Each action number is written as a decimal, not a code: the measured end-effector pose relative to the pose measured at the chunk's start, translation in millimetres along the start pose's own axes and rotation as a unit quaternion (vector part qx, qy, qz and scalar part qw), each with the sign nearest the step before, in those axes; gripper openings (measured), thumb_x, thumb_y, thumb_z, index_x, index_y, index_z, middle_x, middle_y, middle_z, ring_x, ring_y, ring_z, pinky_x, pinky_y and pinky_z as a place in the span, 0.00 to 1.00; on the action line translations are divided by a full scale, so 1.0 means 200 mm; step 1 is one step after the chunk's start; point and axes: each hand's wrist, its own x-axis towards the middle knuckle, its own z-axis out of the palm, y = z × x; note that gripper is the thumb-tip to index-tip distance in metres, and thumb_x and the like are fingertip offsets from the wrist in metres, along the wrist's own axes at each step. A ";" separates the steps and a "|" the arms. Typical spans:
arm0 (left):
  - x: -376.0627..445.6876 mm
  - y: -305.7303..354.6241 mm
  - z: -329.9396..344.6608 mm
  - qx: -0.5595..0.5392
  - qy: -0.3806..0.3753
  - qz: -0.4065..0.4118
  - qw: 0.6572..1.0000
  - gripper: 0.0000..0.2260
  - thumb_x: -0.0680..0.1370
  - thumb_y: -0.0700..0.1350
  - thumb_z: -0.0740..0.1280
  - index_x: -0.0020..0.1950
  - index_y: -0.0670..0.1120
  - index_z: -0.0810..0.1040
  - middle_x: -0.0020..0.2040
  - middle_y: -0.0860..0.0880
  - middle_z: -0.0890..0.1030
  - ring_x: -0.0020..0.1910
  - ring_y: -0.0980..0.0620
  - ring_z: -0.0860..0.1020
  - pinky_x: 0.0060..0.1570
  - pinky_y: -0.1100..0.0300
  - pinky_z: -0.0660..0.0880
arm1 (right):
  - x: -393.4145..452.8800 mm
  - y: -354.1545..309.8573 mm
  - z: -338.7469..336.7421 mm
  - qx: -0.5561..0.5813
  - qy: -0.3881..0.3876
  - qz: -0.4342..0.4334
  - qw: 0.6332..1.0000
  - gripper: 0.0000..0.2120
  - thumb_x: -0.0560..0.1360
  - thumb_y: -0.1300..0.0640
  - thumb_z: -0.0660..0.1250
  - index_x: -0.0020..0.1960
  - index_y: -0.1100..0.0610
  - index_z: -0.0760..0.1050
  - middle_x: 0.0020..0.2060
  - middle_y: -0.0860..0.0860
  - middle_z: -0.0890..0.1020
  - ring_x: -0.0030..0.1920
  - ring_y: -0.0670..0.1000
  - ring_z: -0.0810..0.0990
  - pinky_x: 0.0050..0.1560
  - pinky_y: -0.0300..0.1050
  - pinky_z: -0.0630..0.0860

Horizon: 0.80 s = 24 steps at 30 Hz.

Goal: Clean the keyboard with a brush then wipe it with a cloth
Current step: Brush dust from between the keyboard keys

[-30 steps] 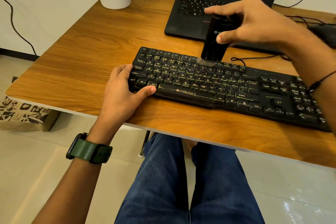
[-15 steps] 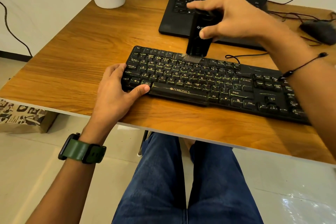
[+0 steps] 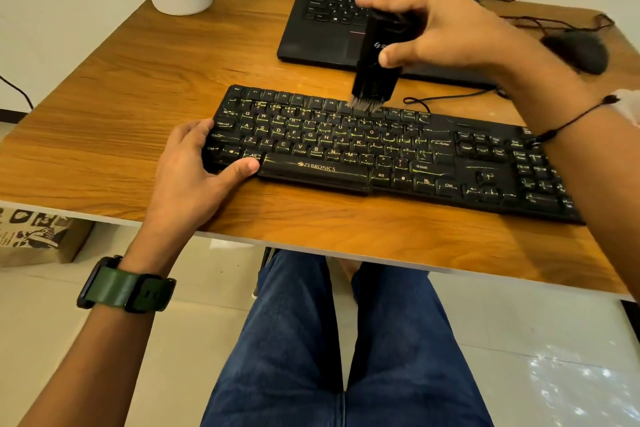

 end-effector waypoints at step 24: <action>0.00 0.00 0.00 0.002 0.002 -0.002 1.000 0.35 0.69 0.53 0.71 0.72 0.41 0.64 0.68 0.43 0.68 0.66 0.46 0.68 0.64 0.55 0.65 | -0.25 0.15 -0.23 -0.038 -0.005 0.065 0.997 0.32 0.71 0.67 0.68 0.70 0.47 0.66 0.68 0.48 0.70 0.64 0.51 0.70 0.49 0.37 0.71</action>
